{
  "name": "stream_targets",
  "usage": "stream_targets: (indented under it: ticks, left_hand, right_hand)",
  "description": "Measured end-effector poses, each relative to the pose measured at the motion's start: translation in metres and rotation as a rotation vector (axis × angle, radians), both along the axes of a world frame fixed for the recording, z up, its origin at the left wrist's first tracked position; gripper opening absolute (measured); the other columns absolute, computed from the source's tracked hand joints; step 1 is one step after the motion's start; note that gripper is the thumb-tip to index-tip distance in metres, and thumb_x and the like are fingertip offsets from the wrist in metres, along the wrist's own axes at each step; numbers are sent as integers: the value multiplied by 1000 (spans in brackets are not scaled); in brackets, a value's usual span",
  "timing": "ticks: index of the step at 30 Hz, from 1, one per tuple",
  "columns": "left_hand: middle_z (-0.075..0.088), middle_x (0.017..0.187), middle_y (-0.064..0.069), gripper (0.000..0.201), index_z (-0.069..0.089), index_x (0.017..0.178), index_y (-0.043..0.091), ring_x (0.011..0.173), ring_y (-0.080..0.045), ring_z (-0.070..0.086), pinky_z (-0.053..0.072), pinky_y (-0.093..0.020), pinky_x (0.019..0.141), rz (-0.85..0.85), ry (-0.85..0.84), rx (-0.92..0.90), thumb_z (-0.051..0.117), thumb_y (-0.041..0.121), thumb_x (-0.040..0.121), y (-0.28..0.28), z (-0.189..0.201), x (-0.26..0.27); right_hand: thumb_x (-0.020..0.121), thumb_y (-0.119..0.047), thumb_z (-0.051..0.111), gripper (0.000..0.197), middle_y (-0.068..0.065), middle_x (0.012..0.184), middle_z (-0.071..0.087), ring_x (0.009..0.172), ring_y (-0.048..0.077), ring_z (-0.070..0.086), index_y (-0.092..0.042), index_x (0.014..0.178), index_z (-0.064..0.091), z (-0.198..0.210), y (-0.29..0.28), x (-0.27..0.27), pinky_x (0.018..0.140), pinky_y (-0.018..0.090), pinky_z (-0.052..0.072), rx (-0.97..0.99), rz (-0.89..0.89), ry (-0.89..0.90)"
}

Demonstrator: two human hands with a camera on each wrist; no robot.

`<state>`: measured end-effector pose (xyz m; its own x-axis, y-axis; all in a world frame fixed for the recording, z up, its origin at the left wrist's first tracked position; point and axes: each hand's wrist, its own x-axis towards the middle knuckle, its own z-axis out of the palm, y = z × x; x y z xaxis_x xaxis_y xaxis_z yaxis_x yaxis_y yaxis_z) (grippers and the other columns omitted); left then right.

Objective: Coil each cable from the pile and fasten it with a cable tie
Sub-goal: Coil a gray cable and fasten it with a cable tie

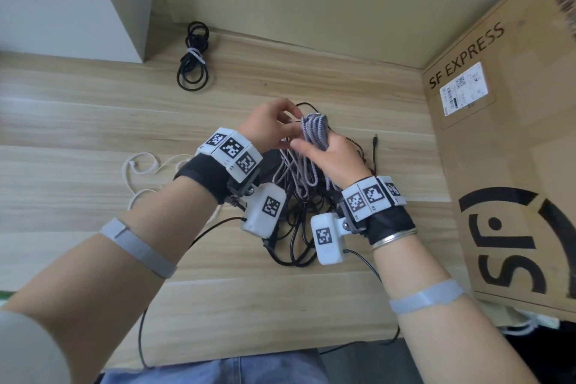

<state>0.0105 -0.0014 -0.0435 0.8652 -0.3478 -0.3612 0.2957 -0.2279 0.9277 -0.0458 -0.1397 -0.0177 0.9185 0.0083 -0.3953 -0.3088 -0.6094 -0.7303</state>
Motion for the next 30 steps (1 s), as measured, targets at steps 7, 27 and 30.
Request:
stream_targets:
  ticks: [7, 27, 30]
  left_hand:
    - [52, 77, -3, 13, 55, 85, 18, 81, -22, 55, 51, -37, 87, -27, 17, 7, 49, 23, 94, -6, 1, -2]
    - [57, 72, -3, 22, 52, 74, 20, 64, -14, 57, 53, -33, 76, -53, 64, 222, 49, 12, 94, -2, -17, 2]
    - [55, 71, -3, 21, 51, 75, 19, 58, -11, 58, 55, -28, 70, -61, 50, 131, 48, 14, 95, -4, -8, 2]
  right_hand:
    - [87, -24, 60, 19, 9, 86, 65, 76, 21, 54, -7, 96, 64, 0, -2, 5, 48, 11, 33, -167, -14, -91]
    - [73, -43, 75, 39, -3, 87, 66, 84, 12, 60, -19, 102, 66, -2, -5, -1, 69, 19, 39, -158, -71, -74]
    - [75, -41, 74, 39, -7, 84, 61, 80, 9, 55, -20, 107, 65, -3, -4, -2, 70, 18, 37, -163, -41, -54]
